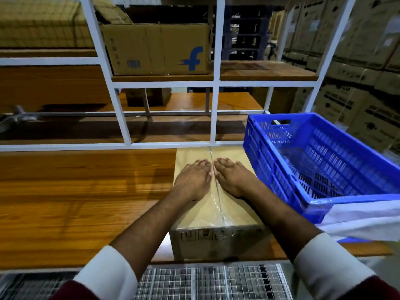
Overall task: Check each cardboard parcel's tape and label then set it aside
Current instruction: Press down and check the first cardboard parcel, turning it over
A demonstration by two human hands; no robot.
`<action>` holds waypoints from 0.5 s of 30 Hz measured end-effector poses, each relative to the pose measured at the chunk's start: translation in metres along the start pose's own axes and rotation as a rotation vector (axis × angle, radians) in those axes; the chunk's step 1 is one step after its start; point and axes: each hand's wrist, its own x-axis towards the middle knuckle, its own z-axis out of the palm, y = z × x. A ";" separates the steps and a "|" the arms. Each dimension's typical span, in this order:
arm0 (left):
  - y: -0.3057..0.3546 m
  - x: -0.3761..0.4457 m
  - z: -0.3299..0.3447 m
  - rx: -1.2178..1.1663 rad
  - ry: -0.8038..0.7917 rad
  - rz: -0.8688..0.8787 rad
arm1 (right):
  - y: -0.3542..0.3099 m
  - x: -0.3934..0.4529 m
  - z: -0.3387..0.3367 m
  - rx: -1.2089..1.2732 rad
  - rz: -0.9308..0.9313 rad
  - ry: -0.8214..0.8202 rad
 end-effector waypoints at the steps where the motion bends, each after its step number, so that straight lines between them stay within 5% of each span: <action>1: -0.002 -0.005 -0.002 0.003 0.012 -0.031 | 0.001 -0.004 -0.003 0.003 0.018 -0.022; 15: -0.006 -0.050 -0.009 0.028 0.010 -0.030 | -0.006 -0.044 -0.002 0.005 0.096 0.011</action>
